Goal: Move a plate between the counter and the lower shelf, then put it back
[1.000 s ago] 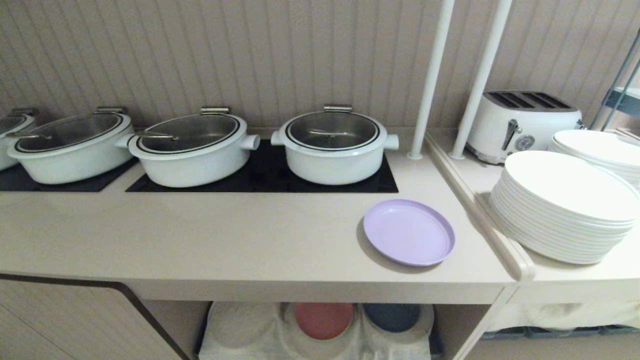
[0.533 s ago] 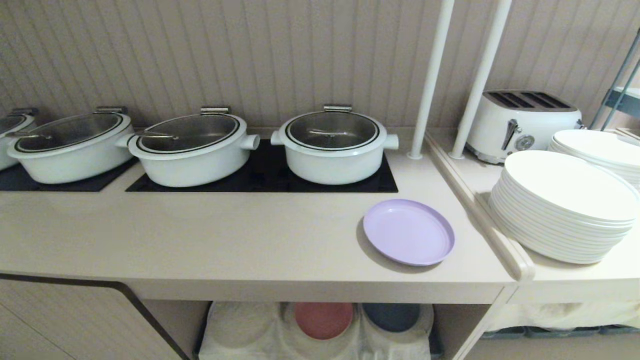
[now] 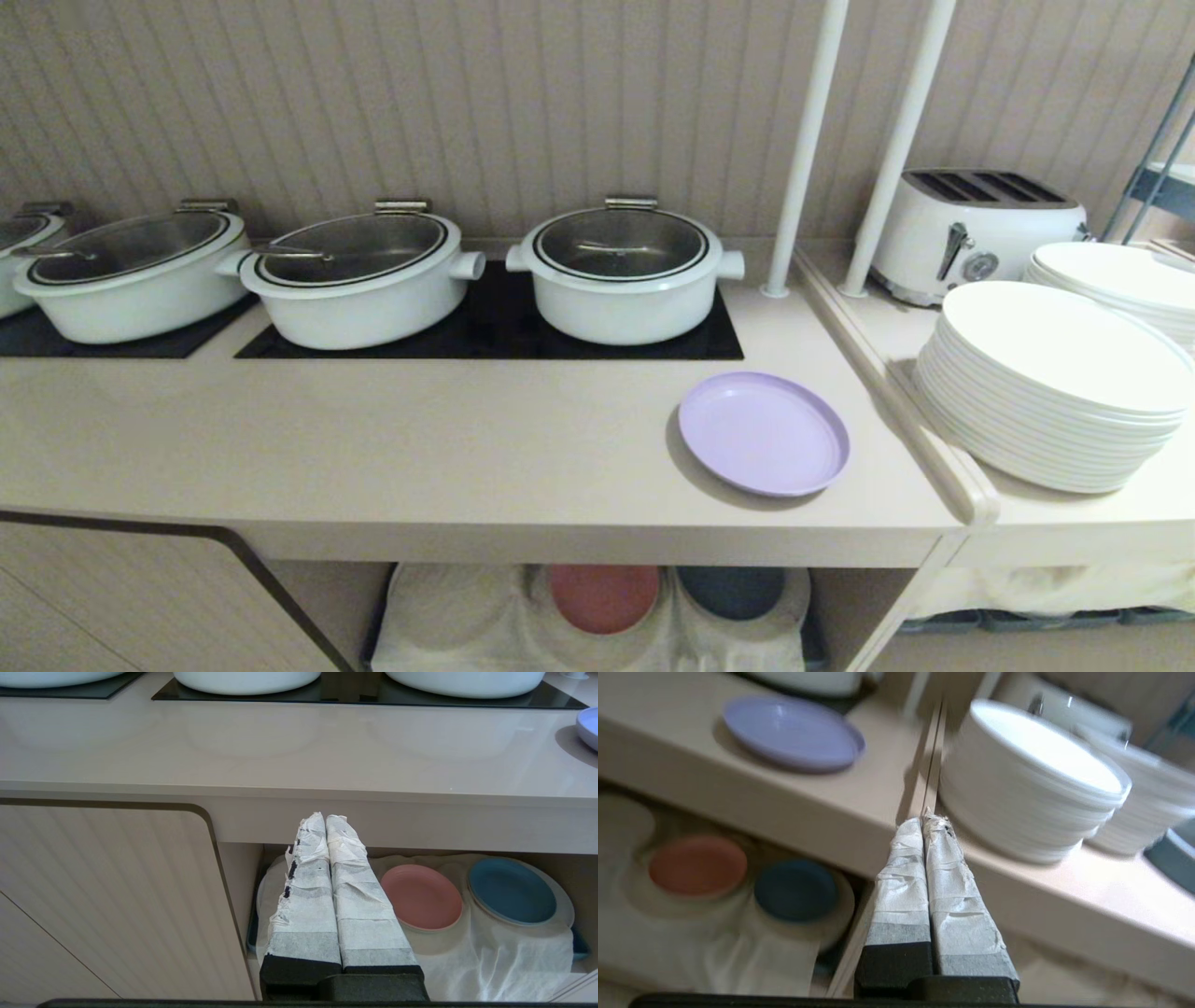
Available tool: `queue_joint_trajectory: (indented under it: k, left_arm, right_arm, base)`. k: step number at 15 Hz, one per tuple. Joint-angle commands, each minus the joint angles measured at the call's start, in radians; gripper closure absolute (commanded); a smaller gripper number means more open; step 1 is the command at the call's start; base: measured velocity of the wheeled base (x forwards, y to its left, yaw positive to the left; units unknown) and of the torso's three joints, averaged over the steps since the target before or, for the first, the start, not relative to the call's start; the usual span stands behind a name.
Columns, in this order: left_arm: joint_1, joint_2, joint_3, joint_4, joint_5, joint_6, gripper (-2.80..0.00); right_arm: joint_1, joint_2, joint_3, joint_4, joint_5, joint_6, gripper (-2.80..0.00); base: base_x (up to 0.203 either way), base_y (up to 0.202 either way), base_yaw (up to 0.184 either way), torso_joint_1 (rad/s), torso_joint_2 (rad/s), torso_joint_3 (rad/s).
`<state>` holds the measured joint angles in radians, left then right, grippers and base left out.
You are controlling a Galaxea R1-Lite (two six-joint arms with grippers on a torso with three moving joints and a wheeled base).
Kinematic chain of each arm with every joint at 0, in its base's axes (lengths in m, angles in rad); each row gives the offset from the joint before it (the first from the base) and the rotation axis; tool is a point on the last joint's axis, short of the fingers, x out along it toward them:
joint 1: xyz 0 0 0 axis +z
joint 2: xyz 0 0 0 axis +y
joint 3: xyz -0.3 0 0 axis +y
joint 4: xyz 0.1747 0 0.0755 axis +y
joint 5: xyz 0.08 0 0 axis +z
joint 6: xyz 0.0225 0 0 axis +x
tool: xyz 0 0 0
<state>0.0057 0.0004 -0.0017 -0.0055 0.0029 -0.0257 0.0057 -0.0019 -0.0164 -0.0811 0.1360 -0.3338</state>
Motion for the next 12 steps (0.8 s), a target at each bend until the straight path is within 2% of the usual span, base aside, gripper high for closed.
queue_joint_trajectory:
  k: [1,2,3,6,7,8,11,12]
  left_arm:
    - [0.0,0.001,0.0,-0.001,0.0,0.0,0.0]
    - [0.0,0.001,0.0,-0.002,0.0,0.0,0.0]
    - [0.0,0.001,0.0,-0.001,0.0,0.0,0.0]
    - [0.0,0.001,0.0,-0.001,0.0,0.0,0.0]
    - [0.0,0.001,0.0,-0.001,0.0,0.0,0.0]
    - [0.0,0.001,0.0,-0.001,0.0,0.0,0.0]
    - [0.0,0.001,0.0,-0.001,0.0,0.0,0.0]
    - [0.0,0.001,0.0,-0.001,0.0,0.0,0.0]
  right_arm:
    - [0.0,0.002,-0.007,0.028,-0.01,0.006,0.0]
    - [0.0,0.003,-0.008,0.035,-0.014,0.02,0.0]
    - [0.0,0.003,-0.008,0.039,-0.018,0.07,0.0]
    - [0.0,0.003,-0.007,0.039,-0.043,0.298,0.0]
    - [0.0,0.002,-0.008,0.036,-0.047,0.307,0.0]
    - [0.0,0.002,-0.01,0.041,-0.045,0.261,0.0]
    - [0.0,0.003,-0.024,0.135,-0.082,-0.04,0.0]
    - [0.0,0.003,-0.028,0.153,-0.088,-0.047,0.0]
  base:
    - [0.0,0.0,0.0,0.0,0.0,0.0]
    - [0.0,0.0,0.0,0.0,0.0,0.0]
    - [0.0,0.0,0.0,0.0,0.0,0.0]
    - [0.0,0.0,0.0,0.0,0.0,0.0]
    - [0.0,0.0,0.0,0.0,0.0,0.0]
    - [0.0,0.0,0.0,0.0,0.0,0.0]
    - [0.0,0.0,0.0,0.0,0.0,0.0]
    - [0.0,0.0,0.0,0.0,0.0,0.0]
